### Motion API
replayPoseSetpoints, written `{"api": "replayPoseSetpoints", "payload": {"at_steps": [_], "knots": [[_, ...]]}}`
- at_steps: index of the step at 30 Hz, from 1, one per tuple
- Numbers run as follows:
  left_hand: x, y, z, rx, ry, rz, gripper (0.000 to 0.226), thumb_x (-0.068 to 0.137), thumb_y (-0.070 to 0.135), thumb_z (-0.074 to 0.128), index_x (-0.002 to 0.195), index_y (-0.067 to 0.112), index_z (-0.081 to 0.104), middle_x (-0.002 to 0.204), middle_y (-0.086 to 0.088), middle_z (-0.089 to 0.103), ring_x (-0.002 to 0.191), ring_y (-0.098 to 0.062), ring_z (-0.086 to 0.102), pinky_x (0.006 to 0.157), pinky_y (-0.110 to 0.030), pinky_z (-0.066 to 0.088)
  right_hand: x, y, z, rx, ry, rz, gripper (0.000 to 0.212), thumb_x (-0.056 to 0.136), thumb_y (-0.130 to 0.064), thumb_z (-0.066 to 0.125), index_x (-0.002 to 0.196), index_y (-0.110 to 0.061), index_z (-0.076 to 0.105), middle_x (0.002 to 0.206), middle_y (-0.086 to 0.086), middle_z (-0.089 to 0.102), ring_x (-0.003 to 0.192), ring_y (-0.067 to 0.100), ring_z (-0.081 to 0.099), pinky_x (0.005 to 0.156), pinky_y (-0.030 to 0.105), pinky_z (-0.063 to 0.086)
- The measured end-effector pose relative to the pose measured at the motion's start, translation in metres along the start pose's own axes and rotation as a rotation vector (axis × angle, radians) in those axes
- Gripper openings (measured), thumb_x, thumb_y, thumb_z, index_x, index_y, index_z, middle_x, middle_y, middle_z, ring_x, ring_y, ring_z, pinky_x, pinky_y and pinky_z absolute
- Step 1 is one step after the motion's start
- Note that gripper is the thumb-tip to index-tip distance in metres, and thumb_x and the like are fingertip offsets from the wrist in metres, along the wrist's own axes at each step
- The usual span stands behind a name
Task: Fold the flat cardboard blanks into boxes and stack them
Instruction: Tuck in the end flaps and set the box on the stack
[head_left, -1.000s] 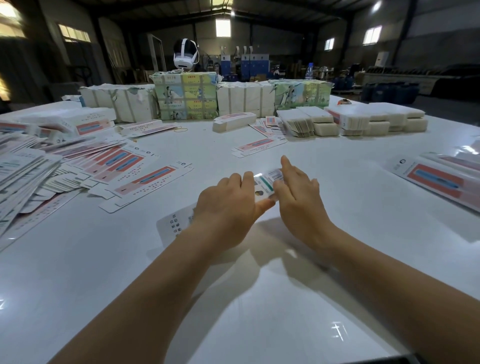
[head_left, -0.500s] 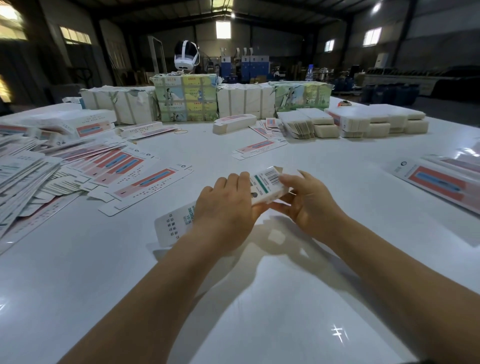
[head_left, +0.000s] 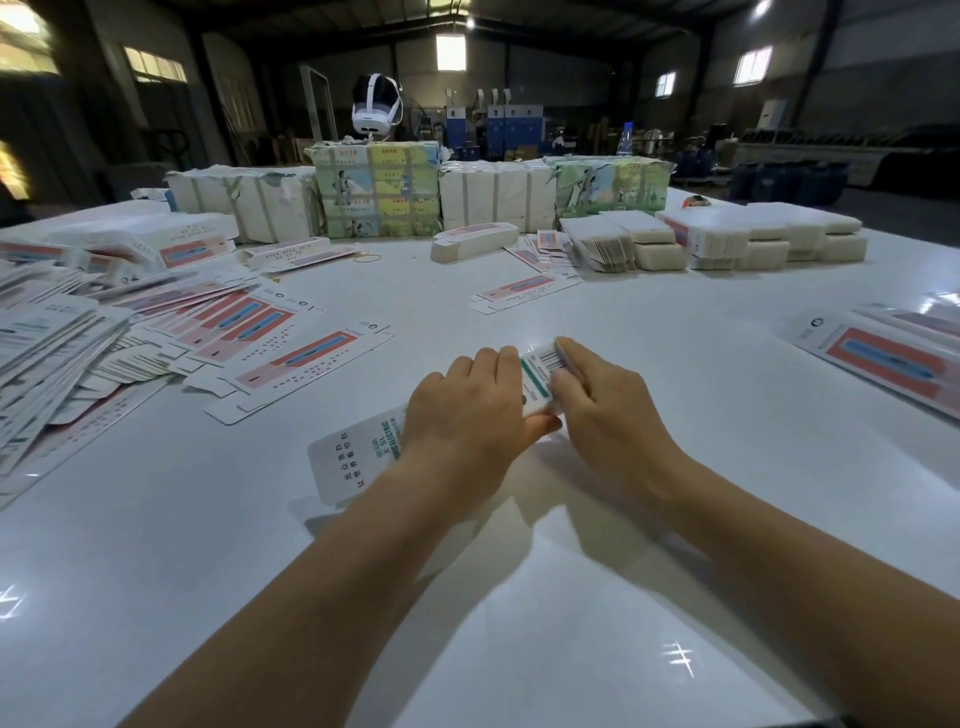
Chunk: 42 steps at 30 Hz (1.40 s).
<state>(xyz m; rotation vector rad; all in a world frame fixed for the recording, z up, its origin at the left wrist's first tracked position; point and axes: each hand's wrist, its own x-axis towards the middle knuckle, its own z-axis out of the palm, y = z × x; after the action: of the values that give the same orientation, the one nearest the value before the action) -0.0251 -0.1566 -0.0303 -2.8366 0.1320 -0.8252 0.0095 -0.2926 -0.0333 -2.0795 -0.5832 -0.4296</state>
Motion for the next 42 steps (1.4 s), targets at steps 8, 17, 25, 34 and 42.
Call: {"api": "replayPoseSetpoints", "payload": {"at_steps": [8,17,25,34,42], "knots": [[0.003,-0.005,0.007,-0.001,0.013,-0.018,0.074,0.091,0.062,0.029,0.143,0.010,0.022,0.126,-0.004,0.046,0.110,-0.022,0.047,0.078,-0.034,0.037,0.015,-0.002,-0.012,1.033,-0.076,0.597,0.015,0.092,-0.011,0.056,0.092,-0.002,0.069,0.083,0.014,0.074,0.074,0.023,0.072,0.060,0.029,0.059],[0.001,-0.008,0.009,0.014,0.037,0.043,0.072,0.092,0.061,0.028,0.143,0.010,0.024,0.127,-0.004,0.047,0.109,-0.022,0.048,0.078,-0.033,0.037,0.012,-0.003,-0.012,0.834,-0.067,0.442,0.050,0.092,0.003,0.050,0.055,-0.018,0.075,0.071,0.007,0.074,0.070,0.021,0.073,0.058,0.025,0.057],[-0.001,-0.009,0.004,-0.002,0.125,0.074,0.070,0.084,0.054,0.051,0.129,-0.001,0.049,0.106,-0.014,0.062,0.088,-0.031,0.059,0.069,-0.038,0.046,0.012,-0.004,-0.015,1.003,-0.052,0.613,0.028,0.092,0.002,0.045,0.079,-0.005,0.069,0.076,0.014,0.074,0.068,0.025,0.072,0.055,0.028,0.057],[0.001,-0.003,0.002,0.210,0.264,0.123,0.073,0.071,0.060,0.068,0.115,0.001,0.062,0.088,-0.007,0.065,0.070,-0.023,0.060,0.058,-0.031,0.047,0.010,-0.003,-0.011,0.586,0.016,0.480,0.053,0.091,-0.003,0.043,0.058,-0.030,0.074,0.068,-0.002,0.073,0.082,0.024,0.069,0.075,0.033,0.060],[0.002,0.007,0.000,0.101,0.251,0.018,0.071,0.063,0.055,0.078,0.105,-0.001,0.066,0.077,-0.009,0.065,0.063,-0.025,0.061,0.051,-0.029,0.044,0.000,-0.008,-0.002,0.062,0.106,0.086,0.029,0.093,-0.002,0.037,0.087,-0.005,0.065,0.074,0.000,0.064,0.066,0.008,0.056,0.054,0.012,0.040]]}}
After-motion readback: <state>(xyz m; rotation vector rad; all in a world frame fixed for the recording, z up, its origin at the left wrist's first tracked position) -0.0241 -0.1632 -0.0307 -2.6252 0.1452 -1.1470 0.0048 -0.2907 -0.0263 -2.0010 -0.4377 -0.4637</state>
